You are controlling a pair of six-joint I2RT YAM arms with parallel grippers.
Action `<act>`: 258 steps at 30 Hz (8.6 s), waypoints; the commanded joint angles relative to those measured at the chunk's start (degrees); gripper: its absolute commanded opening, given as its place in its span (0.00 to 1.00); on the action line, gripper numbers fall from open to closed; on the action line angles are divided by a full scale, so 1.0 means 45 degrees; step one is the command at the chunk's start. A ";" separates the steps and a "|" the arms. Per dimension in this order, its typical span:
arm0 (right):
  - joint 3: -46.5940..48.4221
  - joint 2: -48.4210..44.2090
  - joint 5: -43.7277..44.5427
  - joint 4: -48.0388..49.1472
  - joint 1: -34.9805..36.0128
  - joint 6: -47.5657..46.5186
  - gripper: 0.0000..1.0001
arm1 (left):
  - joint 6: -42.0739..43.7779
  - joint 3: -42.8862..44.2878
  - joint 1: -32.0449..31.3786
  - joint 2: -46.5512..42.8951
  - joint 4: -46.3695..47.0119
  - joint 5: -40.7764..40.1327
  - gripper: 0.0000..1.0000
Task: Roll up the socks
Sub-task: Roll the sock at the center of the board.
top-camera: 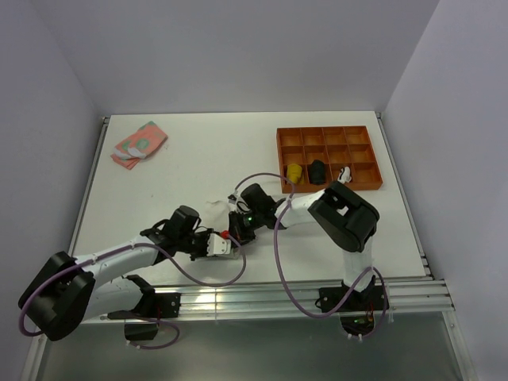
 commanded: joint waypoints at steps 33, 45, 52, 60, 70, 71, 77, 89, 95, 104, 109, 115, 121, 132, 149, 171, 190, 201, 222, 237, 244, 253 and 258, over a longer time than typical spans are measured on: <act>-0.6040 -1.1326 1.3390 0.0550 0.2729 -0.1534 0.52 | 0.1573 0.6805 0.0758 0.6551 -1.0256 0.3360 0.00; -0.4049 -0.8497 1.3848 0.1156 0.5648 -0.5070 0.41 | 0.2571 0.7882 0.1734 0.8817 -1.2892 0.4084 0.00; -0.5372 -0.9547 1.4726 0.2405 0.5785 -0.4758 0.49 | 0.3452 0.8391 0.2768 0.9854 -1.3425 0.4670 0.00; -0.6022 -1.0842 1.1503 0.2972 0.5824 -0.5364 0.55 | 0.3666 0.9113 0.3083 1.0674 -1.3990 0.5236 0.00; -0.2565 -0.5568 1.0994 0.2524 0.6957 -0.6808 0.53 | 0.3939 0.9485 0.3200 1.1260 -1.4459 0.5335 0.00; -0.2409 -0.5121 1.1149 0.2484 0.6996 -0.7041 0.53 | 0.3863 0.9524 0.3219 1.1299 -1.4459 0.5335 0.00; -0.1509 -0.4043 1.1347 0.1859 0.6996 -0.7629 0.54 | 0.3999 0.9544 0.3239 1.1377 -1.4577 0.5276 0.00; -0.1528 -0.3242 1.1209 0.1586 0.7328 -0.7766 0.53 | 0.4409 0.9837 0.3336 1.2002 -1.5142 0.5354 0.00; -0.1118 -0.2384 1.1619 0.1546 0.7543 -0.7806 0.51 | 0.4604 1.0013 0.3336 1.2159 -1.5475 0.5413 0.00; -0.1020 -0.1738 1.2460 0.1410 0.7543 -0.7533 0.24 | 0.4799 1.0149 0.3336 1.2237 -1.5807 0.5471 0.00; -0.1235 -0.1776 1.2440 0.1332 0.7543 -0.7298 0.00 | 0.4195 1.0305 0.3376 1.1808 -1.5358 0.5842 0.01; -0.1469 -0.1972 1.2499 0.1078 0.7523 -0.7005 0.00 | 0.2810 1.0617 0.3726 1.1066 -1.4304 0.6447 0.06; -0.1509 -0.2030 1.2499 0.0785 0.7523 -0.6849 0.00 | 0.2086 1.1086 0.4468 1.0792 -1.3913 0.7072 0.10; -0.1704 -0.2226 1.2284 0.0453 0.7290 -0.6556 0.00 | 0.0758 1.1438 0.6421 0.9894 -1.2858 0.7874 0.10; -0.1294 -0.1816 1.1932 -0.0114 0.7133 -0.6555 0.00 | 0.2611 1.0950 0.7379 0.9951 -1.3950 0.7854 0.10; -0.0981 -0.1210 1.1717 -0.0387 0.7133 -0.6595 0.00 | 0.2732 1.0893 0.7653 1.0032 -1.4307 0.6996 0.14; -0.1099 -0.1815 1.2459 -0.0524 0.7113 -0.6731 0.00 | -0.1802 0.9154 0.7693 0.9112 -0.9284 0.3752 0.19; -0.0884 -0.1971 1.2499 -0.0894 0.7113 -0.6868 0.00 | -0.3577 0.8782 0.7028 0.8877 -0.7450 0.2329 0.13; -0.0005 -0.2480 0.9512 -0.1344 0.6586 -0.7668 0.00 | -0.5357 0.9543 0.5955 0.9248 -0.6490 0.1838 0.00; -0.0181 -0.1134 0.5548 -0.0056 0.4535 -0.7064 0.00 | -0.6060 0.9915 0.4899 0.9405 -0.6120 0.1936 0.00; -0.0395 -0.0117 0.4179 0.0316 0.3794 -0.6167 0.00 | -0.6314 0.9837 0.4860 0.9034 -0.5847 0.1819 0.00; 0.0854 0.1736 0.4490 -0.1578 0.3598 -0.5931 0.00 | -0.6781 0.9954 0.4860 0.8722 -0.5320 0.2327 0.18; 0.1128 0.2343 0.4452 -0.1930 0.3539 -0.5696 0.00 | -0.7425 0.9506 0.4860 0.7648 -0.4188 0.1956 0.30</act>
